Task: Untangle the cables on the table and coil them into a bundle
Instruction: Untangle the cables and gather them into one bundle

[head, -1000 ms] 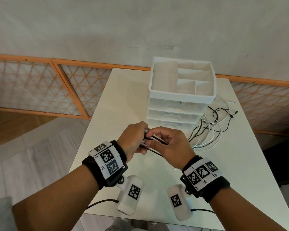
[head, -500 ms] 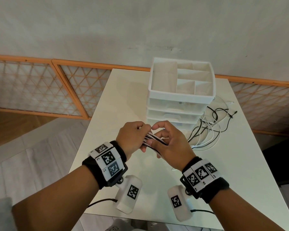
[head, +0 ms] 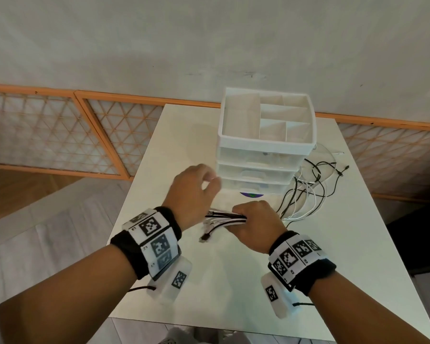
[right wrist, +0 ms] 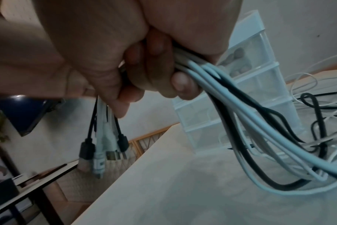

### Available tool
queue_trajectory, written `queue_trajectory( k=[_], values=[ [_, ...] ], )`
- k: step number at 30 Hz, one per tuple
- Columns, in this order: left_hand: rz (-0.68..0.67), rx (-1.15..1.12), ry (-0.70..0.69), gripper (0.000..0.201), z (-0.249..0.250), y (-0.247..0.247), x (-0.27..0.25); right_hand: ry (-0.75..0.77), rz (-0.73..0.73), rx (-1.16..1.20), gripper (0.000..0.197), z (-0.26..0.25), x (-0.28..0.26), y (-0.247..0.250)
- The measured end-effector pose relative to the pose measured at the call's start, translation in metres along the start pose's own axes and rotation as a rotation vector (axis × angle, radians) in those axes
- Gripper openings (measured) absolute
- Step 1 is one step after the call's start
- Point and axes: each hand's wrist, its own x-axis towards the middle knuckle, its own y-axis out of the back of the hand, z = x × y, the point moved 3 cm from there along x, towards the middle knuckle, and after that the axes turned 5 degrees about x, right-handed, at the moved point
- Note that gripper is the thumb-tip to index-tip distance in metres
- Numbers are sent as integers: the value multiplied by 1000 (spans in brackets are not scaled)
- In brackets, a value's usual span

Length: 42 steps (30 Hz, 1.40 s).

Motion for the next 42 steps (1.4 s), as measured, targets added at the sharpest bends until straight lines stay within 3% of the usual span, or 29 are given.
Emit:
queue_trajectory(
  k=[2,4,8,12,15,18,21,24,31,34,36,39,41,42],
  values=[
    [-130,-53,-158,26,27,-11,-5,38,-13,-20,24,-11,2,-1],
    [-302,60,-182,52,39,-29,-14,57,-53,-9,19,-22,6,1],
    [-295,165,-44,65,26,-40,-12,106,-37,8,22,-28,6,13],
    [-334,241,-18,83,17,-31,-2,72,37,396,15,-17,-8,19],
    [-280,224,53,73,19,-5,9,50,139,338,23,23,-9,19],
    [-197,135,68,62,23,24,19,-80,196,112,14,70,-13,13],
    [-144,57,50,59,25,35,21,-287,159,-118,21,98,-13,12],
    [-83,-96,116,55,23,33,19,-338,115,-277,18,102,-1,17],
    [191,-643,243,45,33,67,33,-439,41,-331,34,125,0,15],
    [198,-561,195,49,34,67,36,-465,53,-251,18,127,6,22],
    [217,-324,184,55,22,63,37,-467,181,-92,23,116,16,50],
    [211,-23,248,54,-4,59,36,-350,658,137,24,87,19,124],
    [234,0,293,55,-15,57,38,-205,884,190,20,67,12,160],
    [281,-70,330,55,-18,58,40,-173,889,146,17,67,9,165]
  ],
)
